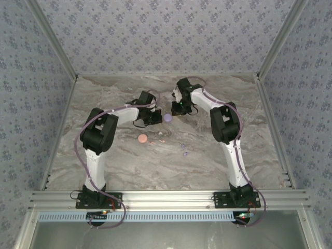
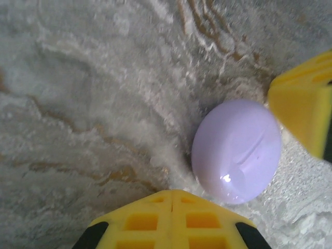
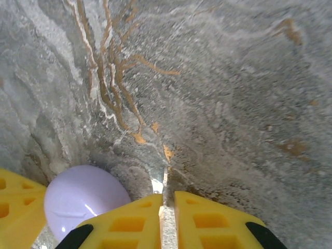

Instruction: Insert wireless bluetooth earbuds into charging case

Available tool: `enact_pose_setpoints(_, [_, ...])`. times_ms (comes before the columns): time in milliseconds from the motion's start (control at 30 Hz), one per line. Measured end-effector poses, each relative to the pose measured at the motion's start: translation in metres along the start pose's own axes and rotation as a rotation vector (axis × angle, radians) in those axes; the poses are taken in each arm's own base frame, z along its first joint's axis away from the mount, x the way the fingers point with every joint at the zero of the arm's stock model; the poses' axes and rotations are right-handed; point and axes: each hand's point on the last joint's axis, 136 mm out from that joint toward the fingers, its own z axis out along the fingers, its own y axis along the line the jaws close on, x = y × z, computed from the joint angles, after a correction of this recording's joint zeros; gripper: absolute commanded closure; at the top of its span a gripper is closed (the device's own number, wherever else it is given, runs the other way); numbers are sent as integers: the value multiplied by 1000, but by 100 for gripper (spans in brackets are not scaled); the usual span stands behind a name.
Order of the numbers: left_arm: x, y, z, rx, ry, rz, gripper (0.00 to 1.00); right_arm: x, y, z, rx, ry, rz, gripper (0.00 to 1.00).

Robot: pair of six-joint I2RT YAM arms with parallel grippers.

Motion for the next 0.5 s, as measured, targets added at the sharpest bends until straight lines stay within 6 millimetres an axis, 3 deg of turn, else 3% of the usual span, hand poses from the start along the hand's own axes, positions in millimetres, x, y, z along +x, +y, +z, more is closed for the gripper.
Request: enact_pose_setpoints(500, [-15, -4, 8, -6, -2, -3, 98, 11, 3, 0, -16, 23, -14, 83])
